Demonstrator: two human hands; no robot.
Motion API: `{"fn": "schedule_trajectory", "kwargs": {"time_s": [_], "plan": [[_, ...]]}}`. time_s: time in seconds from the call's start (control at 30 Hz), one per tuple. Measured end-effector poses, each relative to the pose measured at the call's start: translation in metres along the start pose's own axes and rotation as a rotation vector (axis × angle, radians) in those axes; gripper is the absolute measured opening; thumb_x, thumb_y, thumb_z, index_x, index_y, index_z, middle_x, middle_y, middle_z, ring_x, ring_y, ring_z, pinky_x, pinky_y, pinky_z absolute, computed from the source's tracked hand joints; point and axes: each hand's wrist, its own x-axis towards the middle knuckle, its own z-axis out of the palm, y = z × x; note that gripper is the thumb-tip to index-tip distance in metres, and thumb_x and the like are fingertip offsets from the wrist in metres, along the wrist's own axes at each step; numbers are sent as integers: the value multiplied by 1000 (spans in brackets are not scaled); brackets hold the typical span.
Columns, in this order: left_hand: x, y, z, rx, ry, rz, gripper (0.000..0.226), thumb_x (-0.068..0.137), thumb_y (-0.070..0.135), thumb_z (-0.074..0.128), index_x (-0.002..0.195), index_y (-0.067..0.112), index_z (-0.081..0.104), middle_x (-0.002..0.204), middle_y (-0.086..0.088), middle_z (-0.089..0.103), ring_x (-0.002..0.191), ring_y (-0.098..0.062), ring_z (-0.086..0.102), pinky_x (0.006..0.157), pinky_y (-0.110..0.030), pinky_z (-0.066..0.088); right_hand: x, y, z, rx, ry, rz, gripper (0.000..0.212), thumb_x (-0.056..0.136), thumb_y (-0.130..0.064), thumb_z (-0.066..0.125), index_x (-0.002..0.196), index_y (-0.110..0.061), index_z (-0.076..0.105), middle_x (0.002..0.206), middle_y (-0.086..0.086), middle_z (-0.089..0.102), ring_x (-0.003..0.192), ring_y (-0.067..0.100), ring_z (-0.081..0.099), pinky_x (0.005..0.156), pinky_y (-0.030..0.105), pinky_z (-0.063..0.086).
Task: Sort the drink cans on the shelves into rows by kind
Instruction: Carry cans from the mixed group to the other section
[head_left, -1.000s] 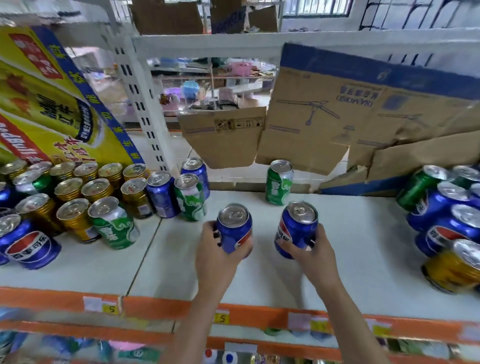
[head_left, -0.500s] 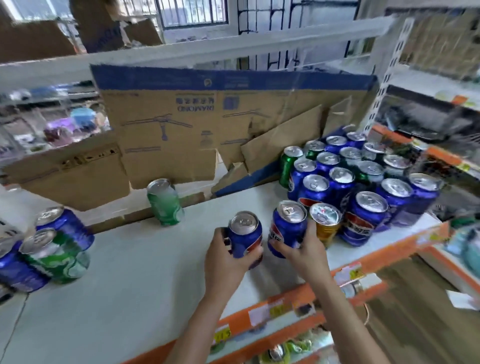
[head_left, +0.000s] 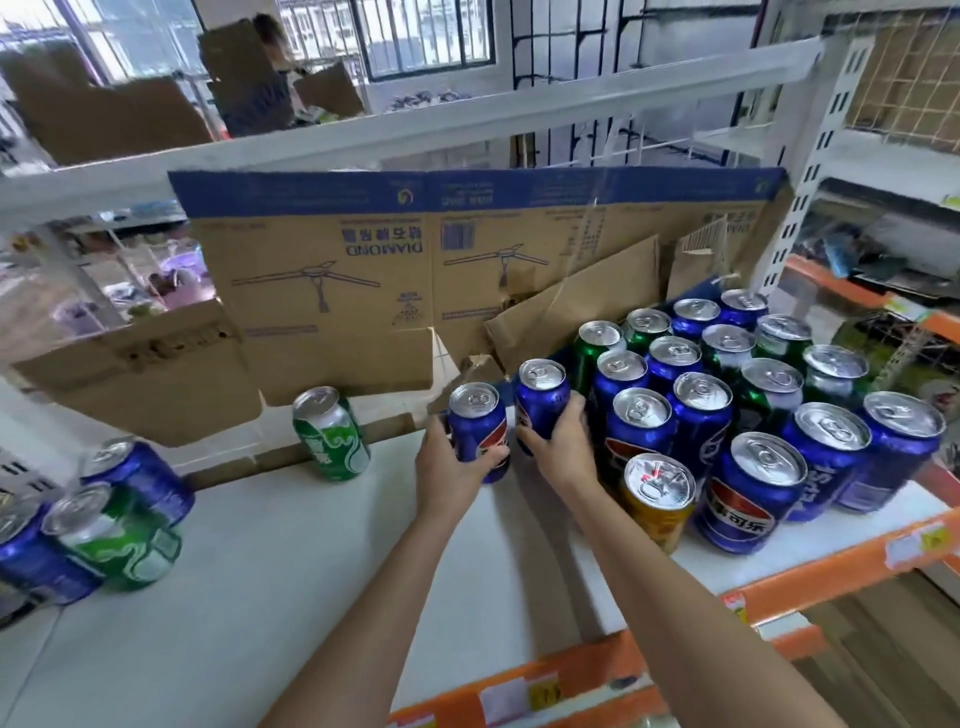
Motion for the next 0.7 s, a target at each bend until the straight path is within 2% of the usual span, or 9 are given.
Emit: {"fn": "schedule_trajectory", "kwargs": {"time_s": [0.1, 0.23, 0.33, 0.47, 0.6, 0.7], "plan": [[19, 2, 7, 45, -14, -12, 72, 65, 26, 85, 124, 12, 46, 126, -3, 57, 115, -23, 55, 91, -30, 44, 26, -5, 6, 11, 20, 71, 76, 83, -13, 68, 144, -8, 22, 143, 15, 40, 133, 29, 37, 109, 39, 29], [38, 7, 17, 70, -11, -18, 75, 64, 25, 86, 125, 11, 46, 129, -7, 55, 118, -24, 53, 95, -31, 43, 44, -6, 15, -50, 75, 120, 70, 85, -16, 65, 139, -6, 23, 133, 20, 49, 122, 35, 48, 100, 43, 38], [47, 15, 24, 109, -9, -30, 74, 66, 24, 85, 125, 8, 45, 129, -10, 54, 120, -27, 50, 96, -31, 40, 47, -5, 19, -61, 85, 152, 68, 86, -19, 64, 138, -6, 23, 132, 22, 50, 119, 38, 50, 99, 46, 40], [52, 13, 26, 148, -59, -65, 71, 69, 21, 82, 127, 6, 43, 130, -10, 54, 121, -27, 50, 95, -30, 40, 39, -5, 20, -24, 101, 213, 71, 84, -11, 64, 142, -4, 23, 137, 22, 44, 126, 36, 44, 104, 41, 35], [37, -10, 17, 196, -95, -71, 40, 78, 12, 71, 113, 7, 53, 116, -9, 63, 109, -27, 59, 88, -33, 47, 3, -3, 18, -55, 66, 194, 68, 86, -8, 59, 143, -7, 22, 146, 19, 28, 133, 34, 32, 105, 39, 31], [12, -29, -11, 259, -75, -4, 31, 83, 15, 66, 113, 11, 56, 113, -4, 61, 104, -19, 58, 89, -29, 45, -29, -3, 23, -205, 33, 130, 55, 87, -12, 58, 136, -10, 33, 144, 16, 27, 131, 32, 32, 103, 39, 32]]}}
